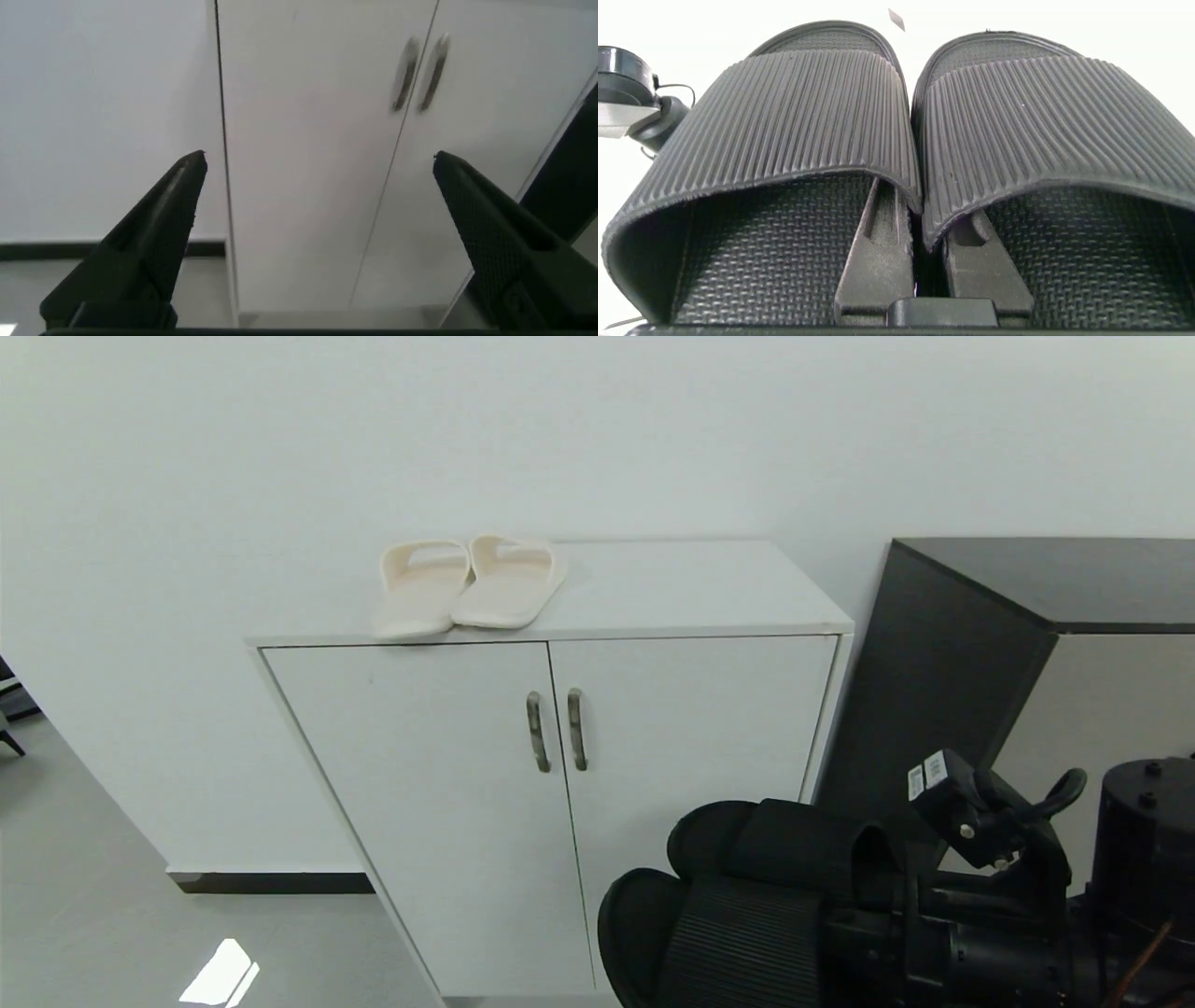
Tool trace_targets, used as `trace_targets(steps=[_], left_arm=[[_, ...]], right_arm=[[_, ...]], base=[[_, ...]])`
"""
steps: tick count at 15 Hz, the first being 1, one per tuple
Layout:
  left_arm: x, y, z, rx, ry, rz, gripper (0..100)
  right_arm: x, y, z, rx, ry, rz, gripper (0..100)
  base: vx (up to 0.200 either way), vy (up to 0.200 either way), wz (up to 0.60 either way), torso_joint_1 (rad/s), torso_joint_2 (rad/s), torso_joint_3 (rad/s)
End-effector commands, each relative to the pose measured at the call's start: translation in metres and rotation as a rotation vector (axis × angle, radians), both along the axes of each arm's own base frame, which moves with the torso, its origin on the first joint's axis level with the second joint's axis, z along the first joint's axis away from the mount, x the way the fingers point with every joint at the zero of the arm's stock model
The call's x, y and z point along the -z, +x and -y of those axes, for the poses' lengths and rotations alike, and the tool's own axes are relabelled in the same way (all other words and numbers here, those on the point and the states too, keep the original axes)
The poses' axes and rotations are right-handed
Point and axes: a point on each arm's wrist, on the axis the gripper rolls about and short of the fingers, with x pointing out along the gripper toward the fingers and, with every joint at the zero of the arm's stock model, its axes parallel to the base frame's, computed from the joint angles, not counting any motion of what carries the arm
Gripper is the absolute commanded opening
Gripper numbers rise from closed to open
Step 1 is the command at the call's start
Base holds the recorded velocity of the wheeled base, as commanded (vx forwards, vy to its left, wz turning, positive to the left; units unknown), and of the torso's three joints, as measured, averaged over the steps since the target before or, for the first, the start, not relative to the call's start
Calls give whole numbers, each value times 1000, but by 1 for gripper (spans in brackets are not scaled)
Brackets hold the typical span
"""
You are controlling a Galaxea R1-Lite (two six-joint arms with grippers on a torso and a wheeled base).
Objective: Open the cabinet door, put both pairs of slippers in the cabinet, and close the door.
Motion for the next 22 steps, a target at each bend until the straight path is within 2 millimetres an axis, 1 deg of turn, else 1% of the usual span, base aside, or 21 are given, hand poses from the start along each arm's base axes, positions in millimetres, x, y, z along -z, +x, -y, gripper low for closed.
trace_targets(steps=[1,2,3,4,5,6,7,8,10,11,12,13,15,16,17,19,21,22], left_arm=[[-62,15,1,92,-41,-36,100],[-74,24,2,168,-34,-67,100],[-84,37,5,235,-31,-114,100],[-94,46,6,271,-31,-138,100],[-108,60,9,341,-28,-165,100],[-116,70,11,408,-27,-182,100],[-121,77,12,462,-26,-183,100],[-127,91,15,536,-23,-180,100],[-134,126,22,685,-12,-162,100],[-135,127,22,690,-12,-160,100],[-136,150,33,769,-5,-157,100],[-135,168,46,838,-2,-164,100],[-136,183,69,948,4,-172,100],[-138,185,77,990,-2,-176,100],[-147,191,89,1037,-43,-190,100],[-163,206,100,1062,-134,-213,100],[-174,221,107,1066,-177,-219,100],[-175,227,110,1063,-178,-222,100]], right_arm=[[-1,0,0,-2,3,7,0],[-1,0,0,-2,6,10,0],[0,-1,1,-3,7,11,0],[0,0,0,-3,8,12,0],[0,-1,0,-6,7,11,0],[0,-1,0,-6,7,11,0],[0,-1,0,-6,8,12,0],[0,-1,0,-6,10,12,0],[1,0,-1,-6,7,9,0],[1,-1,-1,-6,8,10,0],[2,-1,0,-7,6,7,0],[2,-1,0,-7,5,6,0],[1,-1,0,-7,8,6,0],[2,-1,0,-9,7,6,0],[2,-1,0,-9,7,6,0],[2,-1,-1,-12,5,3,0],[2,-1,-1,-10,6,5,0],[2,0,-1,-10,5,2,0]], base=[[0,0,0,-188,476,290],[0,0,0,-203,476,290],[0,0,0,-183,471,290],[0,0,0,-168,456,295],[0,0,0,-178,461,300],[0,0,0,-173,471,295],[0,0,0,-159,471,300],[0,0,0,-154,452,310],[0,0,0,-137,444,303],[0,0,0,-124,456,315],[0,0,0,-100,417,286],[0,0,0,-51,246,178],[0,0,0,-29,110,66],[0,0,0,0,0,0],[0,0,0,0,0,0],[0,0,0,0,0,0],[0,0,0,0,0,0],[0,0,0,0,0,0]])
